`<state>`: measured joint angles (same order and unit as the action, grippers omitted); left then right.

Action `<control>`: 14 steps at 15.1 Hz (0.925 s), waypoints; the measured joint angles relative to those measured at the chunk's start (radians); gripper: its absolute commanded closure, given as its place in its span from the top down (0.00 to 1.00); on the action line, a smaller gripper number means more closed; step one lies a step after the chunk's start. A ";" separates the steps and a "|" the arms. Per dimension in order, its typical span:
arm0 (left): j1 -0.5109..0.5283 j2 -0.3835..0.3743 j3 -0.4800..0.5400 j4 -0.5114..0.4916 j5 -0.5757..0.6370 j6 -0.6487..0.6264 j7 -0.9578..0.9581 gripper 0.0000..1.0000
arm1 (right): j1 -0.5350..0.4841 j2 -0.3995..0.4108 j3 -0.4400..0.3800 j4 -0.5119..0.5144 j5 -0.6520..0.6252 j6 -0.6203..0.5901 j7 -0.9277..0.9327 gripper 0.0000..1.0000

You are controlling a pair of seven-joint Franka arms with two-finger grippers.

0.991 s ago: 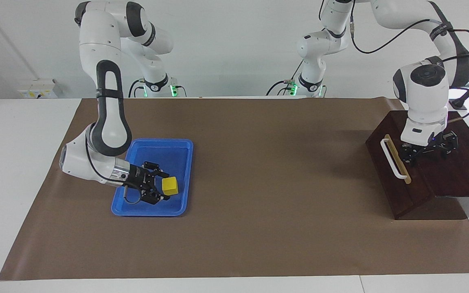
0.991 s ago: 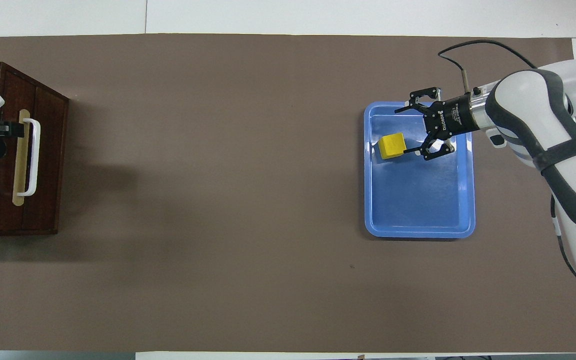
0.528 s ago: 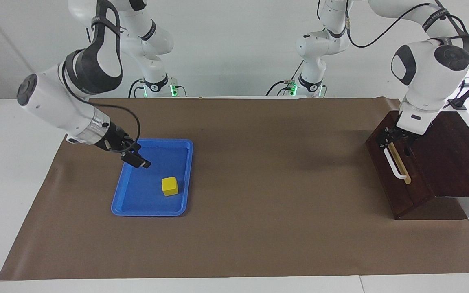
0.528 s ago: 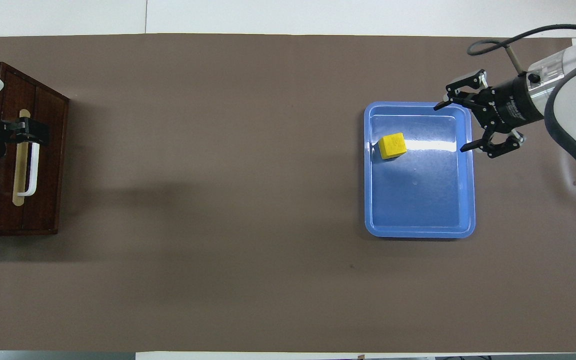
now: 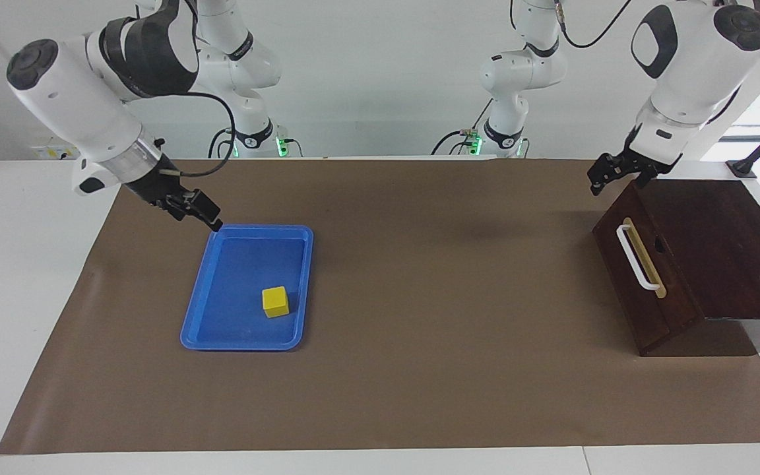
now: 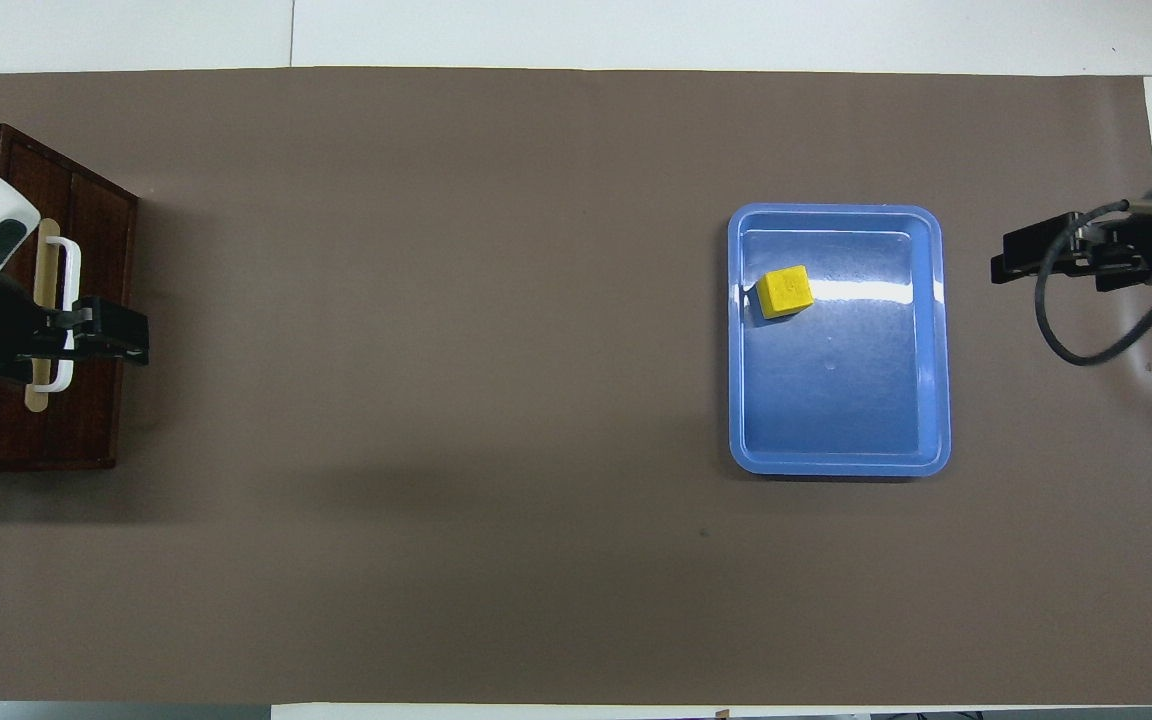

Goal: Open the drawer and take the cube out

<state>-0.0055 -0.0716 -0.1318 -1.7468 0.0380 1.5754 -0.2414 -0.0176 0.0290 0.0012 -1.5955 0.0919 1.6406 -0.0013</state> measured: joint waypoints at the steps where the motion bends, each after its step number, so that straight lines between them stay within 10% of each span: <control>1: -0.003 0.009 0.002 0.001 -0.014 0.000 -0.015 1.00 | -0.001 -0.012 0.000 0.000 -0.012 -0.019 -0.039 1.00; 14: -0.002 0.109 0.033 0.134 -0.051 -0.080 -0.019 1.00 | -0.071 -0.035 0.053 -0.013 -0.139 -0.173 -0.085 1.00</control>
<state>-0.0076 0.0378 -0.0991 -1.6124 -0.0128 1.4950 -0.2608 -0.0886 -0.0062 0.0538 -1.6080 -0.0475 1.4673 -0.0863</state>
